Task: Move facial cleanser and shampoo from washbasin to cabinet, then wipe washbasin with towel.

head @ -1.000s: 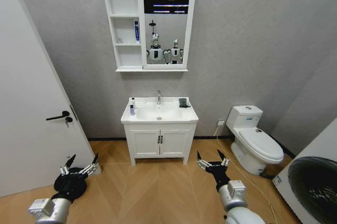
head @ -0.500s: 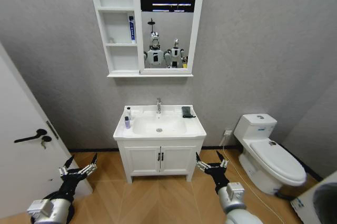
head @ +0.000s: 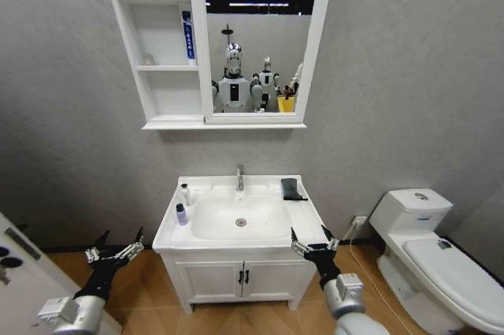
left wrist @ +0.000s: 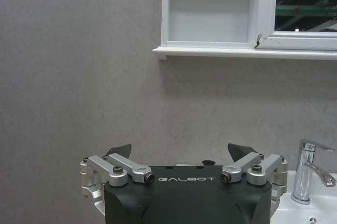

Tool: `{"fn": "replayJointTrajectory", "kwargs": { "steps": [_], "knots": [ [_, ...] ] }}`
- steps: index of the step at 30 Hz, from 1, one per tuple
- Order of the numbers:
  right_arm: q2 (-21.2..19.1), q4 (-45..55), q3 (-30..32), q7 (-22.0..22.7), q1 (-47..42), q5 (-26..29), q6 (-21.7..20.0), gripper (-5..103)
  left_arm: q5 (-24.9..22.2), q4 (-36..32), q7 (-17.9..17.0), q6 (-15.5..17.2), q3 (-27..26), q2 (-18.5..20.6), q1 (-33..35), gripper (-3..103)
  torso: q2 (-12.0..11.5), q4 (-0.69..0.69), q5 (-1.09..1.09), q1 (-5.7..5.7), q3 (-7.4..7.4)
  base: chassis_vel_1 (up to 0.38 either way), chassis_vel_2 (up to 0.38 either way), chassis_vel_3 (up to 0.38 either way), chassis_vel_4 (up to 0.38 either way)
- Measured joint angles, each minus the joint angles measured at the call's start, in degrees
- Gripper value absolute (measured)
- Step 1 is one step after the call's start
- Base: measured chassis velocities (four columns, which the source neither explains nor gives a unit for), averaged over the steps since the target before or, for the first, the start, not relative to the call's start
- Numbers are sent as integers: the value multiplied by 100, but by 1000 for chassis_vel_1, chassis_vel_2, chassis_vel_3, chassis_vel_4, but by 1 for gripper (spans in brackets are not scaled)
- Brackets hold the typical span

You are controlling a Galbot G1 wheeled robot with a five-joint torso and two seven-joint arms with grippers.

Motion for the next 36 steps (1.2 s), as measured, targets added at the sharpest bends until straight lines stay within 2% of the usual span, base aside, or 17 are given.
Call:
{"fn": "replayJointTrajectory", "kwargs": {
  "steps": [8, 11, 12, 15, 17, 19, 20, 25, 31, 36],
  "knots": [
    [35, -18, -51, -32, -48, -64, 48, 100, -2, 6, -14, 15, -5, -16, 25, 100, 6, 3, 0, -15, -4, 59, -44, -41, 25],
    [39, -9, -37, -32, -68, -57, 55, 100, 95, 37, -80, -120, 11, -22, 21, 100, 6, 2, 0, -14, -4, 31, -10, -17, 18],
    [39, -12, -4, -31, -61, -35, 60, 100, 227, 80, -94, -227, 42, -39, -18, 100, 5, 1, 0, -10, -3, 0, 0, 0, 0],
    [20, -77, 76, -4, 49, 48, 65, 100, 527, 178, -42, -262, 218, -92, -108, 100, 3, 1, 0, -4, -1, 0, 0, 0, 0],
    [3, -96, 90, 19, 106, 88, 63, 100, 616, 234, 14, -208, 337, -95, -168, 100, 2, 2, 1, -3, -1, 0, 0, 0, 0],
    [-29, -109, 106, 56, 239, 167, 19, 100, 681, 426, 73, 47, 617, -42, -393, 100, 2, 3, 0, -4, -1, 0, 0, 0, 0],
    [-29, -109, 106, 56, 239, 167, 19, 100, 681, 426, 73, 47, 617, -42, -393, 100, 2, 3, 0, -4, -1, 0, 0, 0, 0],
    [-145, -124, 171, 107, 530, 405, -197, 100, 825, 1000, -265, 285, 1189, 209, -1183, 100, 3, 0, 0, -5, -1, 0, 0, 0, 0],
    [-392, -234, 208, 261, 951, 790, -480, 100, 839, 1565, -346, 395, 1603, 424, -1692, 100, 2, 1, 0, -4, -1, 0, 0, 0, 0],
    [-551, -479, 233, 289, 1162, 946, -511, 100, 957, 2154, -379, 391, 2016, 310, -1999, 100, 2, 2, 0, -5, -1, 0, 0, 0, 0]
  ]
}}
